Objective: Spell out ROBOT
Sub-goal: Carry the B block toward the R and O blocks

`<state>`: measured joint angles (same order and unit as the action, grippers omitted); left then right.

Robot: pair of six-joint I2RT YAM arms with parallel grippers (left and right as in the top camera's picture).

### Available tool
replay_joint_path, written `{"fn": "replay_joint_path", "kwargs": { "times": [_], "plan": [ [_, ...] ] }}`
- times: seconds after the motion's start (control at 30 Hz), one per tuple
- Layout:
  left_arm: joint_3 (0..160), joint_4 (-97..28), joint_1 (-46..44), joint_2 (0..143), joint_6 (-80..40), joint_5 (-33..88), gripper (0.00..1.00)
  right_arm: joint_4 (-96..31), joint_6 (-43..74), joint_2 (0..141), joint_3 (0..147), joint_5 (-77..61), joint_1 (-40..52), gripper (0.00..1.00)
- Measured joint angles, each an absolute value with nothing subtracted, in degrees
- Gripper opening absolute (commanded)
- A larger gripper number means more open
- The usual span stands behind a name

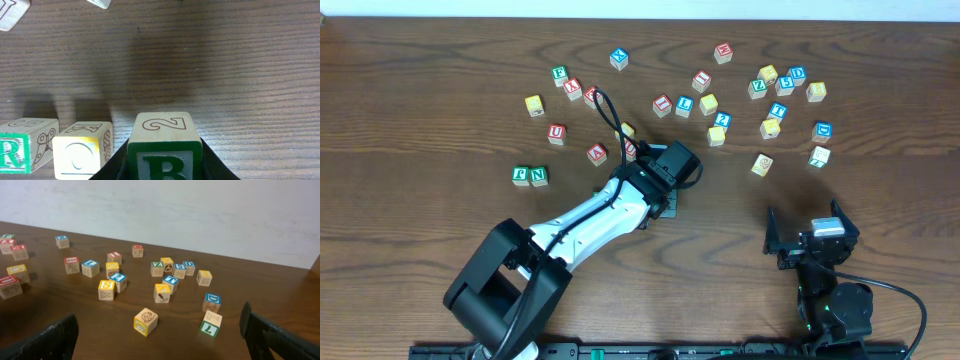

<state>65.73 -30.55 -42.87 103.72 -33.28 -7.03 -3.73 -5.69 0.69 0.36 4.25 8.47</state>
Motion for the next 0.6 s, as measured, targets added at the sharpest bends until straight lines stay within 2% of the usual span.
{"fn": "replay_joint_path", "kwargs": {
  "times": [0.6],
  "plan": [
    [62.59,-29.36,-42.92,103.72,-33.69,-7.03,0.08,-3.73,-5.69,0.69,0.36,4.25,8.47,0.99]
  ]
}}
